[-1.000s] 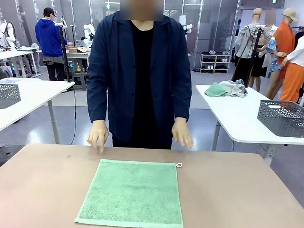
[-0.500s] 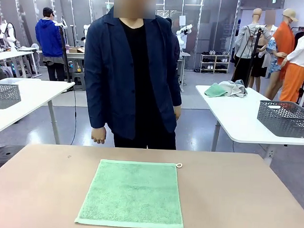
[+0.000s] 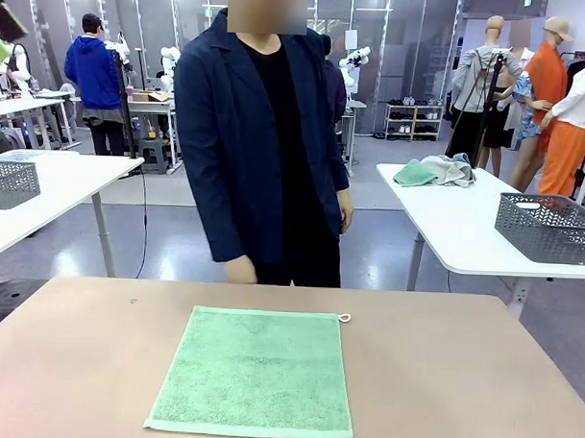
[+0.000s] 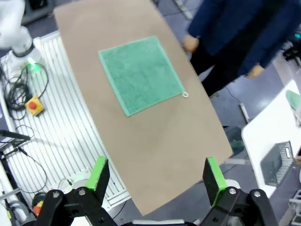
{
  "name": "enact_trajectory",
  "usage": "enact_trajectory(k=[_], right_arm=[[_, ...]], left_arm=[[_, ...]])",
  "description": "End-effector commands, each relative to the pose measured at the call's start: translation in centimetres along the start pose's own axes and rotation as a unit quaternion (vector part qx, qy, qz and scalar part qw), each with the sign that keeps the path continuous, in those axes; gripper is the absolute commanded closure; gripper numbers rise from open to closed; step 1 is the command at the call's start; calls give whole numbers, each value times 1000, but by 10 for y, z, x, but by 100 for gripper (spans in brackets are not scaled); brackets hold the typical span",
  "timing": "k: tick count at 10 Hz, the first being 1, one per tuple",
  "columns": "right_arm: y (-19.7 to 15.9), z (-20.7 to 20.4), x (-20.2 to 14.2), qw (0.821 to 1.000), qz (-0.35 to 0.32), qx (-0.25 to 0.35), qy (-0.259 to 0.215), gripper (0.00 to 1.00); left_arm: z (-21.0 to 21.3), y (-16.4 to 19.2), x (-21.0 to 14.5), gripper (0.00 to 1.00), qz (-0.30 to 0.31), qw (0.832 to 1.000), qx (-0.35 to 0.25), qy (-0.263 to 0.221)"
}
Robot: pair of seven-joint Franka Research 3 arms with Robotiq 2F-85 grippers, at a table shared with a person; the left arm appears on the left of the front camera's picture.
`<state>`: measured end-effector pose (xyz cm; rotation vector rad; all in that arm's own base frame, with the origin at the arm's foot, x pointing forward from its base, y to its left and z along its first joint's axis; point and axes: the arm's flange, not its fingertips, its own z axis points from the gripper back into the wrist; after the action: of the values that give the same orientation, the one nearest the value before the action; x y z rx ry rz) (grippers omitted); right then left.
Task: Fold the towels and place them in the basket.
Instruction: When a person lays out a Towel with hook on the table, fold it in half twice.
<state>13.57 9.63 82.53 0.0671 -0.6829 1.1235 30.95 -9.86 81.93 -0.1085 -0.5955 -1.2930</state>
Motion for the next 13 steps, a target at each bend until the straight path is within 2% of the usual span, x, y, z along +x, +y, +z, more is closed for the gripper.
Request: enact_trajectory(k=[1, 2, 5, 8, 10, 13], right_arm=[[19, -45, 8, 998, 44, 40, 31, 0], [34, -75, 14, 995, 62, 63, 55, 0], [62, -148, 18, 986, 96, 106, 90, 0], [87, -238, -10, 976, 108, 151, 115, 0], [104, -281, -19, 972, 114, 170, 119, 0], [135, -343, -40, 961, 131, 196, 143, 0]], left_arm=[[-39, -12, 11, 0, -42, 999, -20, 20], [-65, -28, 11, 0, -62, 996, -41, 49], [-144, -65, 9, 0, -100, 987, -88, 87], [-217, -112, -21, 0, -133, 975, -135, 112], [-258, -134, -30, 0, -153, 971, -138, 124], [-326, -167, -57, 0, -164, 962, -138, 171]])
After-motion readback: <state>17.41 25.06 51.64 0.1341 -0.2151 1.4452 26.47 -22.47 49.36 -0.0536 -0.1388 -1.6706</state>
